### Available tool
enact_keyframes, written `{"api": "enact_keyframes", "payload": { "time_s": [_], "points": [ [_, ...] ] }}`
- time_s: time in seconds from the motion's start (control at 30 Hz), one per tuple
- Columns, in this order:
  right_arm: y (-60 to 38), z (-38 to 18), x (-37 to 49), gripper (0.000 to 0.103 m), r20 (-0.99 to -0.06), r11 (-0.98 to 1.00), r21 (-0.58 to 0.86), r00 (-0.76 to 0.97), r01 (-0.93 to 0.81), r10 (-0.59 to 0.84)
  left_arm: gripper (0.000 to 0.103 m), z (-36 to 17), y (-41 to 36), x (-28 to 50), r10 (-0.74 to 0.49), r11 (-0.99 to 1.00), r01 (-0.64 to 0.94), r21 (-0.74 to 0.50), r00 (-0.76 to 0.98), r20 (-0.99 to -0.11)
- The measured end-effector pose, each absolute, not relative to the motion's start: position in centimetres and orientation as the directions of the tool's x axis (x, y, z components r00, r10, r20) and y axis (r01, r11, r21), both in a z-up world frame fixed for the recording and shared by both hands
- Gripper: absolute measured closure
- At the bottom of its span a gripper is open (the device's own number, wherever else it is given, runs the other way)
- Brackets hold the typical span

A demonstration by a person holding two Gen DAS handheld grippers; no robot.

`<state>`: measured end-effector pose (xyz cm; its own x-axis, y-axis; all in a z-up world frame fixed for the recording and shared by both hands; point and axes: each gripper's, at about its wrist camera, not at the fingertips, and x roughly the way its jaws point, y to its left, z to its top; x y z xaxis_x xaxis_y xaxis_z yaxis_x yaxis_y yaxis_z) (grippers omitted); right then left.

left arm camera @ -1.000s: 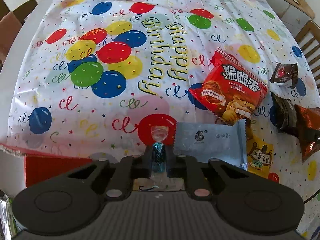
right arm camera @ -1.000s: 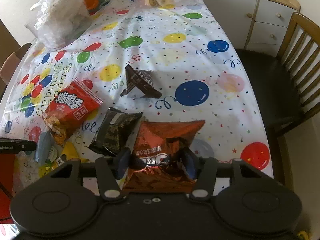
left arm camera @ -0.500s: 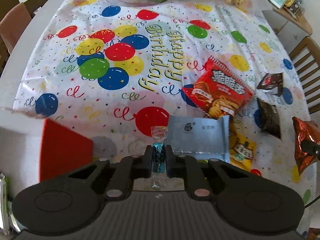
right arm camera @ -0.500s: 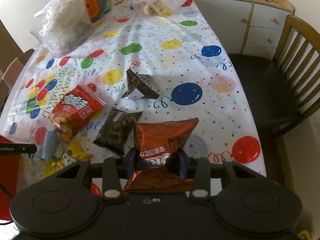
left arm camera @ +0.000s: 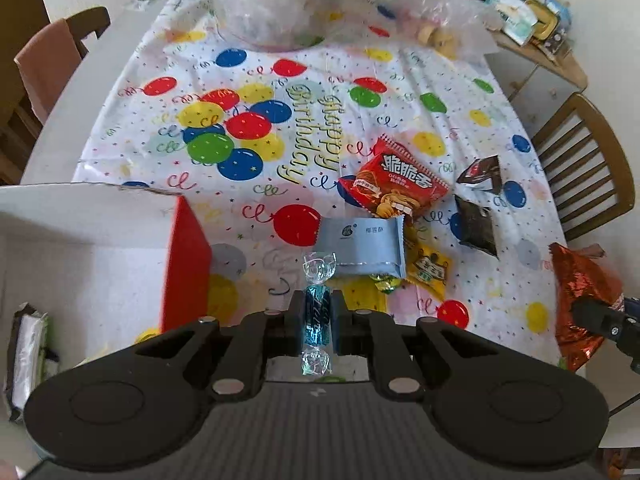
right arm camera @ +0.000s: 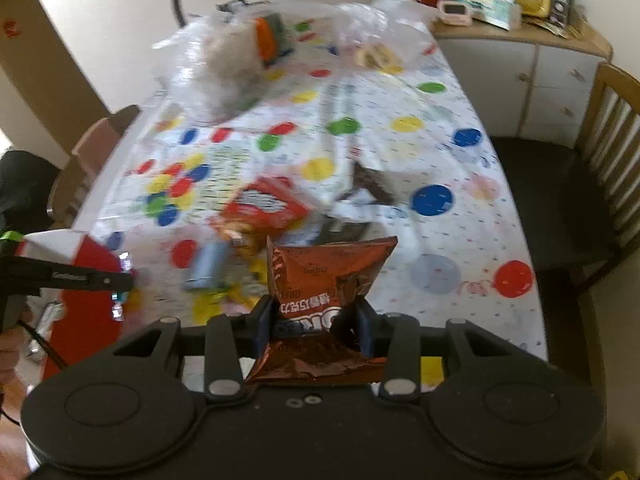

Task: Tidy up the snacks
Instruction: 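Carry the candy and Oreo packet over the white box and open both tools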

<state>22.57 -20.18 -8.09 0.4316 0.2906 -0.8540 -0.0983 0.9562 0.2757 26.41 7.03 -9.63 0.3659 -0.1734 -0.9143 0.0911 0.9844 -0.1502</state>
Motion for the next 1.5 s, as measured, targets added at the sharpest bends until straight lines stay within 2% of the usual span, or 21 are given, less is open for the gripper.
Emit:
{"api": "enact_keyframes", "payload": {
  "time_s": [0.33,0.83,1.2,1.5],
  "points": [
    [-14.2,-3.5,19.8,0.063,-0.818,0.93,0.301,0.445,-0.21,0.365,0.091,-5.7,11.4,22.5,-0.183,0.983,0.092,-0.159,0.401,-0.898],
    [-2.2,-0.2,16.9,0.063,-0.785,0.884,0.322,0.425,-0.34,0.45,0.091,-2.2,21.9,19.0,-0.162,0.987,0.052,-0.155,0.456,-0.875],
    [7.2,-0.9,16.8,0.063,-0.789,0.86,0.321,0.39,-0.396,0.474,0.091,-3.6,29.9,19.6,-0.095,0.993,-0.018,-0.115,0.444,-0.891],
    [12.9,-4.9,18.8,0.063,-0.839,0.872,0.285,0.336,-0.397,0.428,0.091,-7.8,33.0,22.0,-0.053,0.997,-0.038,-0.073,0.376,-0.925]
  ]
}}
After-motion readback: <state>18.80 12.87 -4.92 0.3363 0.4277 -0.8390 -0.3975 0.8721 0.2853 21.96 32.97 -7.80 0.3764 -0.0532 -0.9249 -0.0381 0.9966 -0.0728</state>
